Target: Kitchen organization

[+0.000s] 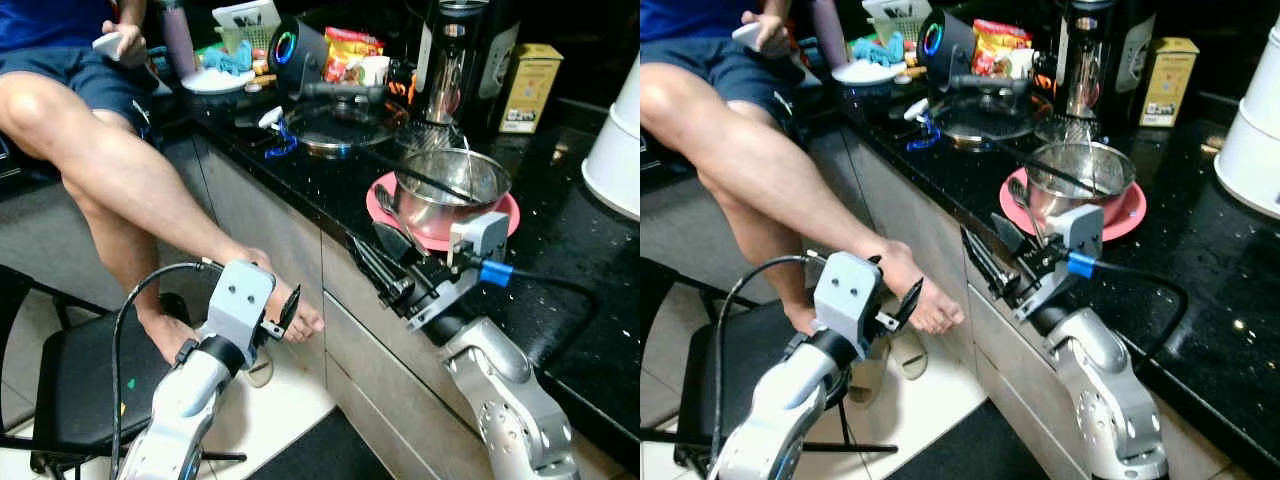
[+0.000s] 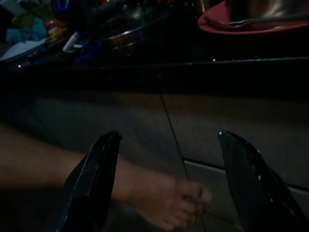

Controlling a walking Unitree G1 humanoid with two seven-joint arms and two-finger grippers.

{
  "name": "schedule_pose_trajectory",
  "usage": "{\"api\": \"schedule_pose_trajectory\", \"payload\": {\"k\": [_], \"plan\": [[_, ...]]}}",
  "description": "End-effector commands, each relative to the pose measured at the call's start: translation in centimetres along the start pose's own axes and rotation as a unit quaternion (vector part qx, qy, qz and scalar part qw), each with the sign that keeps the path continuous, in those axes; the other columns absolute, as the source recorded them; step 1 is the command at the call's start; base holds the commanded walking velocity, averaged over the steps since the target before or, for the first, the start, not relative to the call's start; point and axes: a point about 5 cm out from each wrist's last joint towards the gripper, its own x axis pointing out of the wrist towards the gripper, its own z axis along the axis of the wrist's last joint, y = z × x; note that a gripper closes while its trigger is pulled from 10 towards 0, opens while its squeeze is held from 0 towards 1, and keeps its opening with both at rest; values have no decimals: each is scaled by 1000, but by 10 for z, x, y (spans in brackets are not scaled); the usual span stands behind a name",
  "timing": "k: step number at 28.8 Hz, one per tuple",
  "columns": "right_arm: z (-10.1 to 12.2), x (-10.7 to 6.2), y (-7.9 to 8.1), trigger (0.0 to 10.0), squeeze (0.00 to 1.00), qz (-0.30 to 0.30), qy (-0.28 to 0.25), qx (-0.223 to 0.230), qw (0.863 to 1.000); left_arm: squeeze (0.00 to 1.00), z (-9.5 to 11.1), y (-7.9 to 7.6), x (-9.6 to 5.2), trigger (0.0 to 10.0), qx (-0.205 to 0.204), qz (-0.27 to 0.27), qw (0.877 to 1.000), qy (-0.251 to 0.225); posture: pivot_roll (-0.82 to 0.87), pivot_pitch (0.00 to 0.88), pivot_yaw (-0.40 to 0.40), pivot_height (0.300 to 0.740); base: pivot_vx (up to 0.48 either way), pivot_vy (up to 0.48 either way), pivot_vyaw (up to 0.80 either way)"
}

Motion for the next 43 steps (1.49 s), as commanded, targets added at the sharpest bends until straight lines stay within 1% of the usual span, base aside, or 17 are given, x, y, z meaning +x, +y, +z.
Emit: {"api": "schedule_pose_trajectory", "payload": {"k": [1, 4, 10, 14, 19, 22, 26, 27, 28, 30, 31, 34, 36, 39, 40, 41, 43], "plan": [[7, 3, -1, 10000, 0, -5, -21, 30, 999, 0, 0, 1, 0, 10000, 7, -5, 1000, 1, -56, 0, 57, 740, 0, 0, 0], [14, 5, -2, 10000, 0, -6, -41, 50, 998, 0, 1, 0, 0, 10000, 6, -9, 1000, -3, -54, 0, 56, 740, 0, 0, 0], [44, 9, -9, 10000, 0, 3, -111, 94, 989, 0, 2, -3, -1, 10000, 2, -19, 1000, -7, -54, 0, 54, 740, 0, 0, 0], [56, 10, -11, 10000, 0, 10, -130, 92, 987, 0, 2, -5, -1, 10000, 5, -26, 1000, -7, -54, 0, 53, 740, 0, 0, 0], [64, 20, -19, 10000, 0, -33, -95, -16, 995, 0, 2, -7, -1, 10000, 7, -32, 999, -8, -55, 0, 52, 740, 0, 0, 0], [71, 25, -21, 10000, 0, -43, -103, -27, 993, 0, 2, -7, -1, 10000, 10, -35, 999, -8, -52, 0, 51, 740, 0, 0, 0], [81, 29, -18, 10000, 0, -19, -103, -59, 993, 0, 2, -8, -1, 10000, 13, -36, 999, -8, -48, 0, 48, 740, 0, 0, 0], [77, 32, -9, 10000, 0, 16, -72, -115, 991, 0, 1, -8, -1, 10000, 13, -36, 999, -8, -50, 0, 47, 740, 0, 0, 0], [77, 32, -9, 10000, 0, 16, -72, -115, 991, 0, 1, -8, -1, 10000, 13, -36, 999, -8, -50, 0, 47, 740, 0, 0, 0], [69, 36, 4, 10000, 0, 59, -31, -176, 982, 0, 1, -8, -2, 10000, 13, -37, 999, -7, -52, 0, 48, 740, 0, 0, 0], [62, 40, 16, 10000, 0, 91, -12, -199, 976, 0, 0, -9, -2, 10000, 13, -38, 999, -7, -52, 0, 49, 740, 0, 0, 0], [51, 49, 27, 10000, 0, 109, 7, -225, 968, 0, 0, -8, -2, 10000, 13, -37, 999, -7, -50, 0, 49, 740, 0, 0, 0], [41, 58, 30, 10000, 0, 95, 25, -248, 964, 0, 0, -8, -2, 10000, 14, -35, 999, -7, -44, 0, 47, 740, 0, 0, 0], [34, 68, 27, 10000, 0, 59, 41, -251, 965, 0, 0, -7, -2, 10000, 15, -32, 999, -6, -39, 0, 44, 740, 0, 0, 0], [28, 75, 23, 10000, 0, 28, 57, -271, 960, 0, 0, -6, -2, 10000, 15, -29, 999, -5, -35, 0, 42, 740, 0, 0, 0], [28, 75, 23, 10000, 0, 28, 57, -271, 960, 0, 0, -6, -2, 10000, 15, -29, 999, -5, -35, 0, 42, 740, 0, 0, 0], [22, 81, 13, 10000, 0, -10, 75, -313, 947, 0, 0, -6, -2, 10000, 16, -28, 999, -5, -33, 0, 40, 740, 0, 0, 0]]}}
